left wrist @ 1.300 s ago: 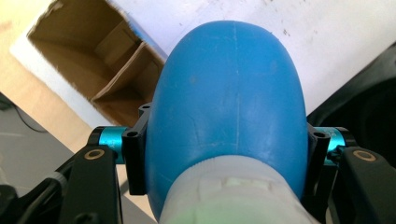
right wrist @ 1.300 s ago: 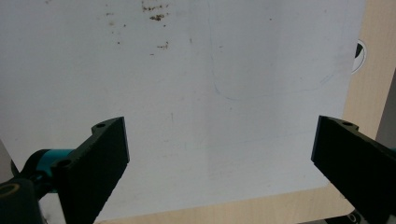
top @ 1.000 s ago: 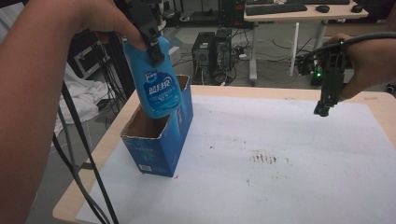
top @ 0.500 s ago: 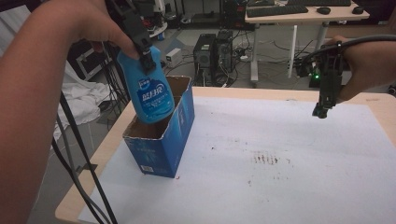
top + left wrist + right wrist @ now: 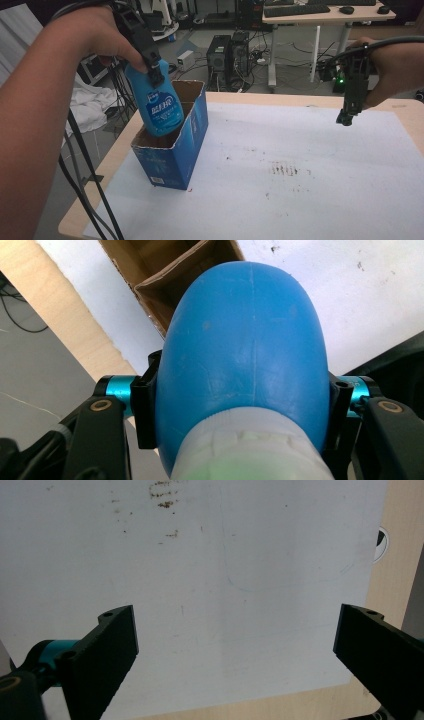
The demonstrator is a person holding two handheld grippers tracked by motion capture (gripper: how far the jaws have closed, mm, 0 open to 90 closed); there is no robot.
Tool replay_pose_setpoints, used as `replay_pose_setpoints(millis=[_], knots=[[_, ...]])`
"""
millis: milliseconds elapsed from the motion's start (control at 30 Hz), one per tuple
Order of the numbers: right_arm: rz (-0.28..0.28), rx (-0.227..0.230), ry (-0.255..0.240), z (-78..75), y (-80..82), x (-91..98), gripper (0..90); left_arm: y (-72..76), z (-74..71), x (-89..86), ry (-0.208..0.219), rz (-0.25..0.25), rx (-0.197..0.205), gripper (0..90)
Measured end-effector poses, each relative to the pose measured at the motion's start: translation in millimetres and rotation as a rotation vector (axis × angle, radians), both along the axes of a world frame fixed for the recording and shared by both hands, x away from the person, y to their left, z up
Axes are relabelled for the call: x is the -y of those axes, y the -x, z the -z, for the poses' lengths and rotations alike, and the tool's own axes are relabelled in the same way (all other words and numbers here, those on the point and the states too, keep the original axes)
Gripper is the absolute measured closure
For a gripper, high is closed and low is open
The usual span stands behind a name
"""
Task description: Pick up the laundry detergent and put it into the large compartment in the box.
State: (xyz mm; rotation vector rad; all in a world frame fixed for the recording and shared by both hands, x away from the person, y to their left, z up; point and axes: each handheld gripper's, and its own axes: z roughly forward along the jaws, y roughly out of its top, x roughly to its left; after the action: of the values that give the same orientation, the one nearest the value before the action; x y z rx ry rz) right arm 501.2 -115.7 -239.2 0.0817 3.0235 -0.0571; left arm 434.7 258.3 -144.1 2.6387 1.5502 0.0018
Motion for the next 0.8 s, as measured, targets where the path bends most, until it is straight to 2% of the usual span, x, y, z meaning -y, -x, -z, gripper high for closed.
replay_pose_setpoints(millis=[400, 600, 667, 800], knots=[[-0.008, -0.002, 0.003, 2.6, -0.5, -1.9, 3.2, -3.7, 38.6, -4.1, 0.0, -0.008, -0.022, 37.7], [-0.018, -0.003, -0.001, 4.4, -1.1, -2.5, 3.2, -4.6, 62.7, -4.1, -0.012, 0.035, -0.024, 37.6], [-0.012, 0.001, 0.005, 4.3, -0.6, -2.2, 3.2, -5.0, 71.0, -4.7, -0.003, 0.04, -0.015, 37.6], [-0.022, 0.001, 0.004, 5.3, 1.0, -2.1, 3.2, -5.2, 87.7, -3.4, -0.011, 0.104, -0.019, 37.7]])
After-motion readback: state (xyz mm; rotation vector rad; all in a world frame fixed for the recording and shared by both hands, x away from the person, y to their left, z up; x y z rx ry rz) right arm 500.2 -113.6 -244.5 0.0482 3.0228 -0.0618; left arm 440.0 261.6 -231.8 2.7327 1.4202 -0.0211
